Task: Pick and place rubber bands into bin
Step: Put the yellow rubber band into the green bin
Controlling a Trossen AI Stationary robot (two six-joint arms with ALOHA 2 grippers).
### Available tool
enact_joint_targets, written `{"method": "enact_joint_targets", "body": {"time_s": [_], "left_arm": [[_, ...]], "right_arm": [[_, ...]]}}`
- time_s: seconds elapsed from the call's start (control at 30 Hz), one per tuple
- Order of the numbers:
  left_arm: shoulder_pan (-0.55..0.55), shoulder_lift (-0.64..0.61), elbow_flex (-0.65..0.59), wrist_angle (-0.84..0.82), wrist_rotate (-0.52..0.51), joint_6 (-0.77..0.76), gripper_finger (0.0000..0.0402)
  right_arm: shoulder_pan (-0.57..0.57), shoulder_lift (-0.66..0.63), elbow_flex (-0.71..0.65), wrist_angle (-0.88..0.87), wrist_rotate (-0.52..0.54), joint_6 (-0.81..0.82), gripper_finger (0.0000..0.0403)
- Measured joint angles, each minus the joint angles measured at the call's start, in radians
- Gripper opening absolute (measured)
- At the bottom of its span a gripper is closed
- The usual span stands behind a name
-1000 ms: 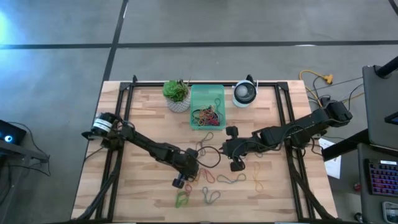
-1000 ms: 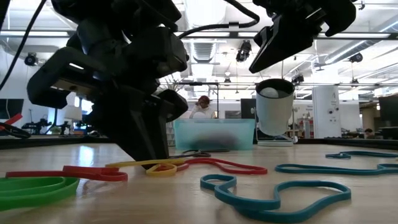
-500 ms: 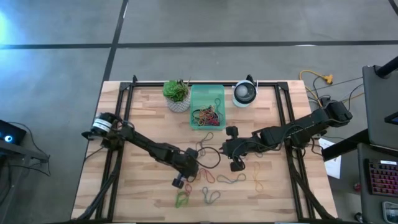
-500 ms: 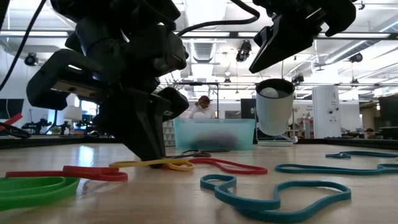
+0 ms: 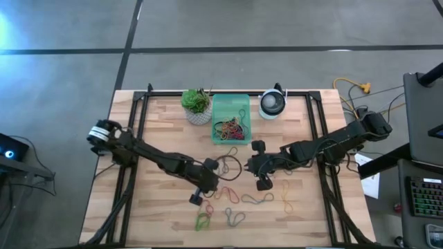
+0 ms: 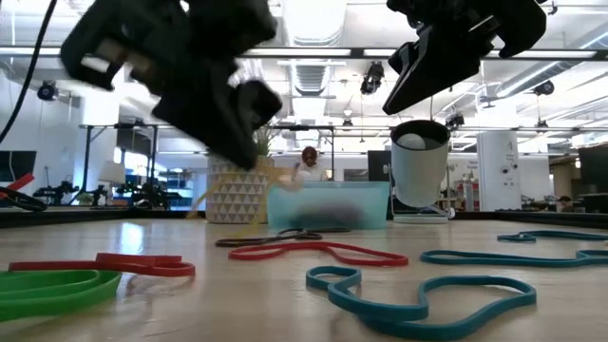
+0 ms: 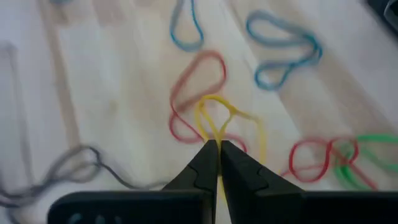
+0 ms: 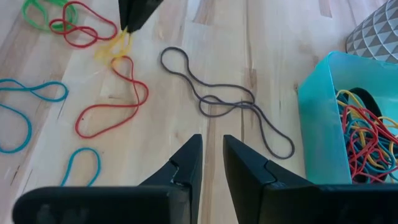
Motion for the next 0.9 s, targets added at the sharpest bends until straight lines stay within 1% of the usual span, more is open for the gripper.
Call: {"method": "enact_joint_targets", "body": {"time_s": [0.1,0.17,0.43,0.53,0.6,0.73,0.9], "left_arm": [[0.0,-0.038,0.001,0.005,-0.027,0.004,0.0],[0.0,-0.063,0.0,-0.004,-0.08,0.026,0.0],[0.028,-0.127,0.008,0.012,-0.398,0.117,0.0],[0.063,-0.129,0.021,0.028,-0.488,0.136,0.0],[0.094,-0.129,0.026,0.053,-0.514,0.154,0.0],[0.17,-0.127,0.042,0.128,-0.517,0.186,0.0],[0.269,-0.126,0.07,0.172,-0.52,0.23,0.0]], "right_arm": [[0.0,0.0,0.0,0.0,0.0,0.002,0.0059],[0.0,0.0,0.0,0.0,0.0,0.002,0.0058],[0.0,0.0,0.0,0.002,0.0,0.002,0.0059],[0.0,0.0,0.0,0.002,0.0,0.001,0.0059],[0.0,0.0,0.0,0.002,0.0,0.001,0.0058],[0.0,0.0,0.0,0.002,0.0,0.001,0.0059],[0.0,0.0,0.0,0.002,0.0,-0.003,0.0059]]}}
